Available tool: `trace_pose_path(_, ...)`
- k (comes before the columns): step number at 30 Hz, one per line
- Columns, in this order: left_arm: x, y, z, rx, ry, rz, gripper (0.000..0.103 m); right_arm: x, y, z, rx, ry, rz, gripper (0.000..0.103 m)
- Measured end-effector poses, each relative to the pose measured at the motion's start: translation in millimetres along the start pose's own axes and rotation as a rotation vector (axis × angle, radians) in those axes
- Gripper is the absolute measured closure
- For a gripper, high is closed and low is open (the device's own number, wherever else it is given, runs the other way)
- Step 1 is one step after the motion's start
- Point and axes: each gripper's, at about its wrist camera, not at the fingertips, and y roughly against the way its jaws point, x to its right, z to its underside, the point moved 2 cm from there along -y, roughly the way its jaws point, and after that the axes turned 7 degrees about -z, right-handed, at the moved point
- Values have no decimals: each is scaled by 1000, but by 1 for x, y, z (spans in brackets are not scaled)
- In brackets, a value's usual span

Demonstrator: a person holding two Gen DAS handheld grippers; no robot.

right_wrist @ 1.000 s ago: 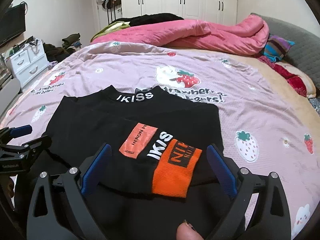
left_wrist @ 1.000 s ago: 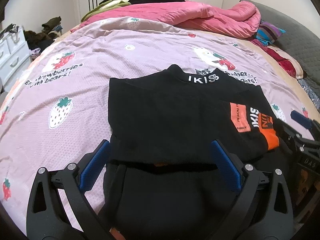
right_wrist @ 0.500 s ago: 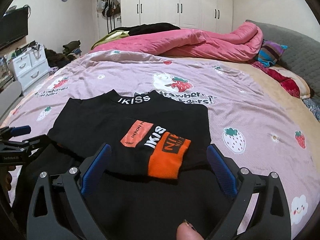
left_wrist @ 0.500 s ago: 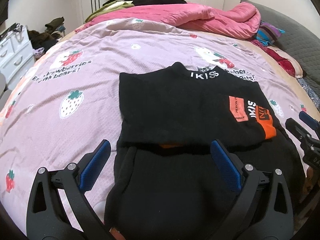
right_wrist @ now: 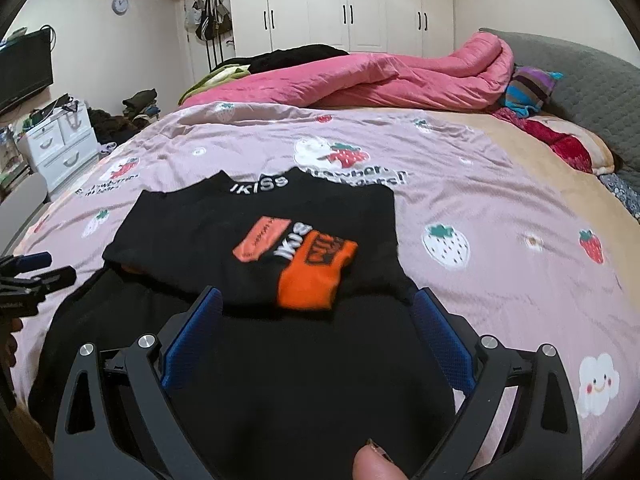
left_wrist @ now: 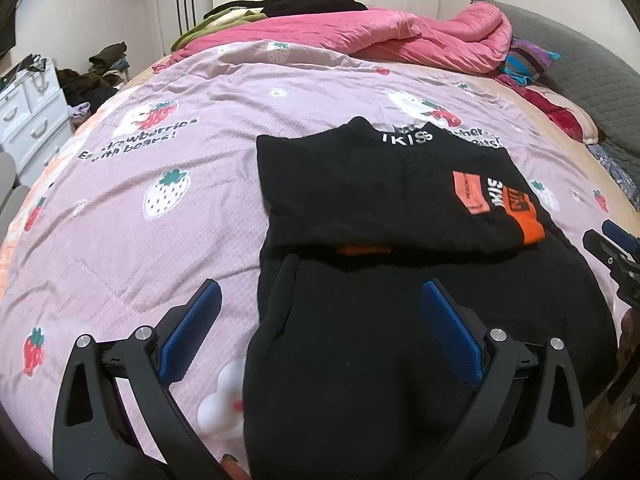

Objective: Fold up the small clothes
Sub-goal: 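Move both grippers to the sweatshirt hem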

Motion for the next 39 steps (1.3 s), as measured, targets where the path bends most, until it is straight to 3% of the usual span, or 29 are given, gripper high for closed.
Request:
trace_pose_path(20,-21,16,52,-47,7,40,9,32,39,38,-19,10,39,7)
trace_pose_path(39,-23,14,94,-114,12,61,9,49,61,85,-69,-80,-24,7)
